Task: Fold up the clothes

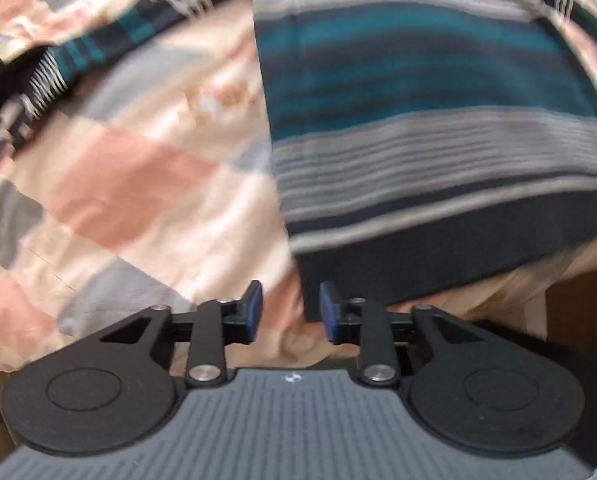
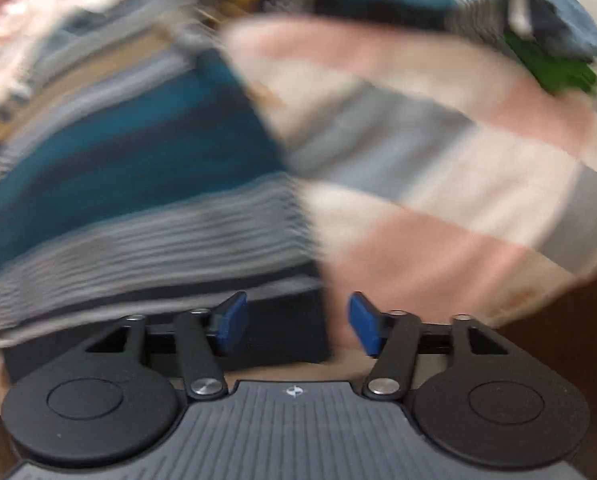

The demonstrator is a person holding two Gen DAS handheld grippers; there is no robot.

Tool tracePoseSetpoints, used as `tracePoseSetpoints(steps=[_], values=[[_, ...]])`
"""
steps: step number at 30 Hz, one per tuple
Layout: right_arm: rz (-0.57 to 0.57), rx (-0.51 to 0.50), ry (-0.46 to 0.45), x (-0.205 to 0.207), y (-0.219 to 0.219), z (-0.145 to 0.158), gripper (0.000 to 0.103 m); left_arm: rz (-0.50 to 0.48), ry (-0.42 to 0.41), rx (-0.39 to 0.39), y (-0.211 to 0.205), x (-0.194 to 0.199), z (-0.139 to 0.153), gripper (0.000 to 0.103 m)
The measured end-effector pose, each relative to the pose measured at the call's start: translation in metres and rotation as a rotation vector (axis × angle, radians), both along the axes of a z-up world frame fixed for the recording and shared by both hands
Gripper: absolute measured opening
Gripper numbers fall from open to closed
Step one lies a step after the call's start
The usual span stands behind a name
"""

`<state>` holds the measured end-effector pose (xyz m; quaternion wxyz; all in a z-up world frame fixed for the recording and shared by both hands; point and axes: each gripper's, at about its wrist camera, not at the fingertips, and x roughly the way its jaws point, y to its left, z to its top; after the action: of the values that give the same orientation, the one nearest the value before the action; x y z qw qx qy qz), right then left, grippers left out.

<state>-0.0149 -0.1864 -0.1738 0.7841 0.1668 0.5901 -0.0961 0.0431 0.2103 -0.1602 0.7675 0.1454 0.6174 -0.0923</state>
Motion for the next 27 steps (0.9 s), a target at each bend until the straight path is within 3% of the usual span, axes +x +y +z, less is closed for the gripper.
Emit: tracePoseSetpoints(steps=[2, 5, 10, 18, 27], values=[[0.059, 0.014, -0.075, 0.009, 0.015, 0.028, 0.074, 0.004, -0.071, -0.033, -0.011, 0.001, 0.031, 0.04], [0.121, 0.028, -0.171, 0.015, 0.031, 0.067, 0.081, 0.024, -0.15, -0.048, -0.037, 0.004, 0.07, 0.042], [0.175, 0.017, -0.245, 0.013, 0.039, 0.109, 0.091, 0.06, -0.205, -0.032, -0.067, 0.003, 0.111, 0.045], [0.205, 0.0, -0.239, -0.013, 0.051, 0.137, 0.096, 0.066, -0.242, -0.021, -0.089, -0.01, 0.135, 0.047], [0.224, -0.037, -0.17, -0.039, 0.053, 0.13, 0.097, 0.045, -0.218, -0.022, -0.096, -0.031, 0.129, 0.048]])
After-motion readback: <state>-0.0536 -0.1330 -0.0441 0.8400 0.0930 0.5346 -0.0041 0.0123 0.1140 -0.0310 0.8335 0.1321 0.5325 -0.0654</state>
